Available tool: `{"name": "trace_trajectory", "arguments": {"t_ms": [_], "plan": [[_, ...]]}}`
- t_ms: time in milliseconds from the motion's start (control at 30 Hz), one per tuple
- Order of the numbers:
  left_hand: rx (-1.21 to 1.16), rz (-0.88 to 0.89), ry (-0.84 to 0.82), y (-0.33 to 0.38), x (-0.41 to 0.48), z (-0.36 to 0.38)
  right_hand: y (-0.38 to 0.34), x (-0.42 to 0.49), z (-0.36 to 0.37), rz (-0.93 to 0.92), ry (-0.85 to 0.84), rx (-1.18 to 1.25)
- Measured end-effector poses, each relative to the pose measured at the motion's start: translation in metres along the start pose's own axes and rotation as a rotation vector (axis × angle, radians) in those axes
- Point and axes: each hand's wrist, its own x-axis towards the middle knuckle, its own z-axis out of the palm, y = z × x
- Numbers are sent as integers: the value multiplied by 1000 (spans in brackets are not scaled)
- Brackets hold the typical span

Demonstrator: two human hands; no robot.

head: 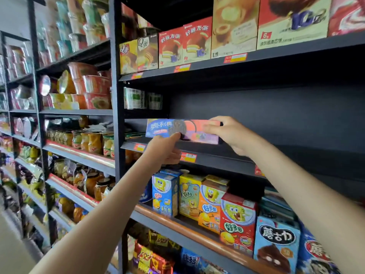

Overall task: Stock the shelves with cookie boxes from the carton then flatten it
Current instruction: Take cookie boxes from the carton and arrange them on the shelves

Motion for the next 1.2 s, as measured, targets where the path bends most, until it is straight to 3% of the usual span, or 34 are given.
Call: {"name": "trace_trajectory", "arguments": {"t_ms": [233, 367, 667, 900, 1200], "plan": [[513, 337, 113, -28, 73, -51, 16, 66, 52, 143, 54, -5], [588, 517, 7, -46, 119, -81, 17, 96, 80, 192, 85, -31], [623, 544, -189, -62, 162, -107, 19, 103, 108, 229, 24, -290], [677, 573, -255, -53, 164, -100, 12, 101, 108, 230, 110, -591], [822, 609, -208, -40, 173, -103, 9, 122, 107, 295, 124, -594]]}}
